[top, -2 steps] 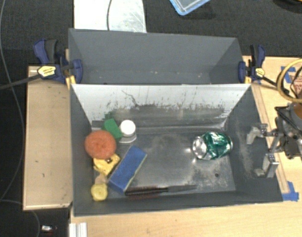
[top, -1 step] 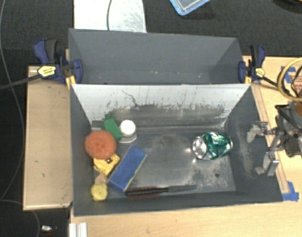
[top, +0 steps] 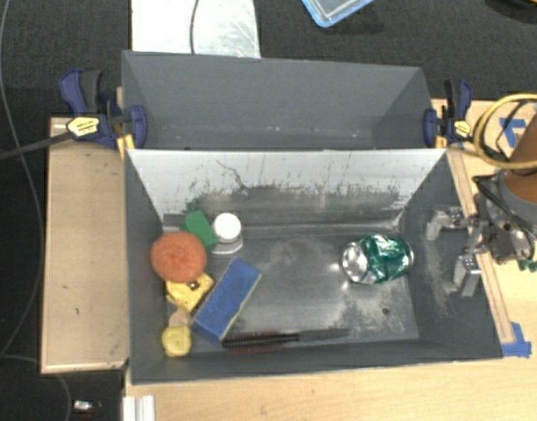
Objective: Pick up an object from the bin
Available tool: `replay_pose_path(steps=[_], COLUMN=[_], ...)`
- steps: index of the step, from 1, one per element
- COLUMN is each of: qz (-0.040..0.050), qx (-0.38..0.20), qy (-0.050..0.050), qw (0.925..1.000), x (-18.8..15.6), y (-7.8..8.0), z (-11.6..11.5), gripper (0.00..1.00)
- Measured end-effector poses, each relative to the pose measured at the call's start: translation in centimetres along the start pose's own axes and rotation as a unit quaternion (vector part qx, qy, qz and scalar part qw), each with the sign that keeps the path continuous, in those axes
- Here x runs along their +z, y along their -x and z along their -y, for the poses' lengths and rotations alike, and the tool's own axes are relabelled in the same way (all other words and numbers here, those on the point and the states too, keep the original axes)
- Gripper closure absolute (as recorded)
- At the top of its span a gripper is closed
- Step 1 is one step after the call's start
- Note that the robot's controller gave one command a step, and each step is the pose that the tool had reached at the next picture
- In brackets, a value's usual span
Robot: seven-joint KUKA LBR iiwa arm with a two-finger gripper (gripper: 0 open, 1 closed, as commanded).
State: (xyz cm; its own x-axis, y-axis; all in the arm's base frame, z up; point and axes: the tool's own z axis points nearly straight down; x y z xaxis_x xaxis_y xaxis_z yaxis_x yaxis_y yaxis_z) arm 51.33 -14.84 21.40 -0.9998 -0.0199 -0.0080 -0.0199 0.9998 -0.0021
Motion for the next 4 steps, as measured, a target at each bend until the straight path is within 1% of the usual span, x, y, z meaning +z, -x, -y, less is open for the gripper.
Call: replay_pose_path(steps=[1,2,3,4], qz=[0.0016,0.0034,0.0003,0.0008], qx=[-0.109,-0.131,-0.122,-0.095], qy=[-0.001,-0.001,0.001,0.001], qw=[0.9941,0.9914,0.9926,0.9955], x=[1.3,9.1,11.4,5.7], y=[1.3,5.8,6.4,6.0], z=[0.0,-1.2,-1.4,-1.3], gripper=[0.0,0.0,0.0,0.0])
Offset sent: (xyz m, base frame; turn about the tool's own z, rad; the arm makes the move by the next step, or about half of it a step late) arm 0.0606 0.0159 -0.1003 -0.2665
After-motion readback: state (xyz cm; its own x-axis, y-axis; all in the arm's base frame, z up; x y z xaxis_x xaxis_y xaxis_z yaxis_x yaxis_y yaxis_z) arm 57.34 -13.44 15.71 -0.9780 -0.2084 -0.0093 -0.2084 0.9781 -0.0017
